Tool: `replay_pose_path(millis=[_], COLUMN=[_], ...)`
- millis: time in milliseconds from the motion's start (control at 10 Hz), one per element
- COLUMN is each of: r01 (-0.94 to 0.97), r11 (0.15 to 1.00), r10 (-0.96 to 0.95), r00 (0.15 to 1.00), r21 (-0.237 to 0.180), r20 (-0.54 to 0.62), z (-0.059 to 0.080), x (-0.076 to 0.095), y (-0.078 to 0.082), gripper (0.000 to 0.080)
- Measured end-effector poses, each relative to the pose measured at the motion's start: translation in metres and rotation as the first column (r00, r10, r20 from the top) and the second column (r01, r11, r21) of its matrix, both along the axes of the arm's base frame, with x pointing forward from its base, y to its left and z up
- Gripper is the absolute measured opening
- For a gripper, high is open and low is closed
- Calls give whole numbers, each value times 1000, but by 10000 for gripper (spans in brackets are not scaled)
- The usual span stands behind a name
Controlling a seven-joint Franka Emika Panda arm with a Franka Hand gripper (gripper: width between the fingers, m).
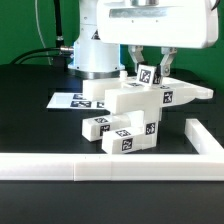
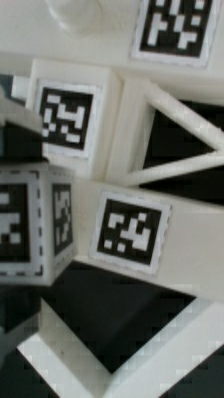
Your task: Assemble chair
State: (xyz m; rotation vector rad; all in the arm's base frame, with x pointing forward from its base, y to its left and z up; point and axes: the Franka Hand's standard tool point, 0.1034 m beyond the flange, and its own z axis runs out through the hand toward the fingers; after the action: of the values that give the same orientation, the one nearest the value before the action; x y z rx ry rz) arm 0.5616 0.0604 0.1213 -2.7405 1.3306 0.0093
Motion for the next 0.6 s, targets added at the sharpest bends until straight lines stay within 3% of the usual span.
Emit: replay_pose_path(millis=[100, 300, 600], r01=[74, 346, 560], r11=[997, 928, 796], r10=[-74, -352, -581], r00=[997, 936, 813], r21=[22, 138, 231], r20=[-5, 21, 33], z=[0, 0, -1], x=[1, 8, 10], y=[-1, -29, -38], gripper=[284, 284, 284])
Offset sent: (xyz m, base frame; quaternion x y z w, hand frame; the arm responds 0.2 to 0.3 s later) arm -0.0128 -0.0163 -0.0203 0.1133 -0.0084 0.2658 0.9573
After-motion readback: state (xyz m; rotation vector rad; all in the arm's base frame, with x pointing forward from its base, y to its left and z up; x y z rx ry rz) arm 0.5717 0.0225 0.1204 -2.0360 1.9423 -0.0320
